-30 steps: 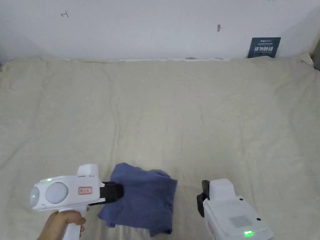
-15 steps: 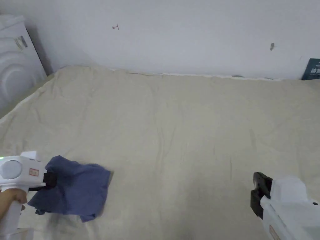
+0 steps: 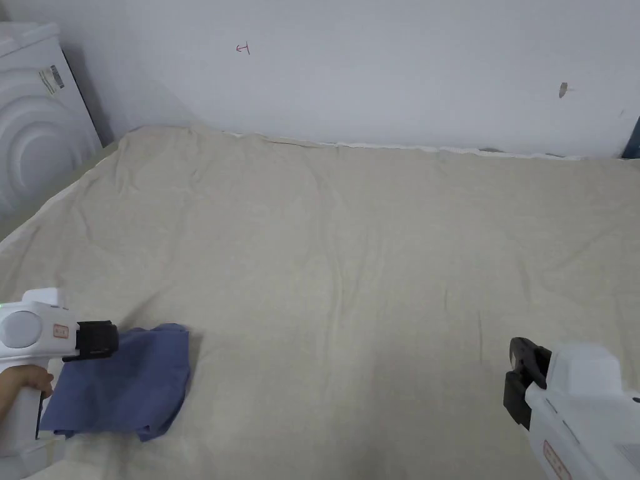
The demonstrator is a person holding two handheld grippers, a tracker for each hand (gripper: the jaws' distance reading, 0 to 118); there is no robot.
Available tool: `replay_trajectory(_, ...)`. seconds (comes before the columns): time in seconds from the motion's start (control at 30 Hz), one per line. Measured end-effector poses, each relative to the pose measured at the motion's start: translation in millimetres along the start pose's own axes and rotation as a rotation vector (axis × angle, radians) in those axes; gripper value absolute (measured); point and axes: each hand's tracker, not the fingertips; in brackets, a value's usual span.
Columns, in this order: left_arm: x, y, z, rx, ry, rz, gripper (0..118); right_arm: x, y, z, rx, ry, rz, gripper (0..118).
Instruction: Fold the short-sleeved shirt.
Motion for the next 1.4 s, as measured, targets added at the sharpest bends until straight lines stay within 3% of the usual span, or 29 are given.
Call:
replay_trajectory(0.17, 24, 10, 68, 0.177, -0.028, 0.039, 109, 16, 20, 27, 0.072, -0.009, -0.008, 1)
replay_trajectory(0.37, 82, 7, 179, 0.479, -0.025, -0.020, 109, 38, 51, 68, 0.184, -0.039, 0.005, 1)
replay_trajectory(0.6, 165, -20, 285, 0.773, -0.138, -0.078, 109, 70, 81, 115, 0.302, -0.098, 0.030, 1)
replay_trajectory(1.0, 281, -95, 316, 0.983, -0.301, -0.101, 109, 124, 84, 171, 0.407, -0.249, 0.070, 2)
replay_trajectory(1.07, 294, -107, 314, 1.001, -0.320, -0.114, 97, 130, 81, 175, 0.408, -0.276, 0.079, 1)
replay_trajectory(1.1, 299, -112, 313, 1.006, -0.327, -0.123, 83, 133, 78, 177, 0.408, -0.286, 0.083, 2)
replay_trajectory(1.2, 311, -122, 310, 1.005, -0.333, -0.148, 5, 141, 73, 180, 0.402, -0.300, 0.083, 2)
replay_trajectory(1.23, 312, -122, 308, 0.998, -0.346, -0.157, 0, 142, 72, 180, 0.399, -0.303, 0.079, 2)
replay_trajectory(1.4, 319, -124, 308, 0.971, -0.365, -0.162, 0, 147, 67, 182, 0.391, -0.315, 0.066, 2)
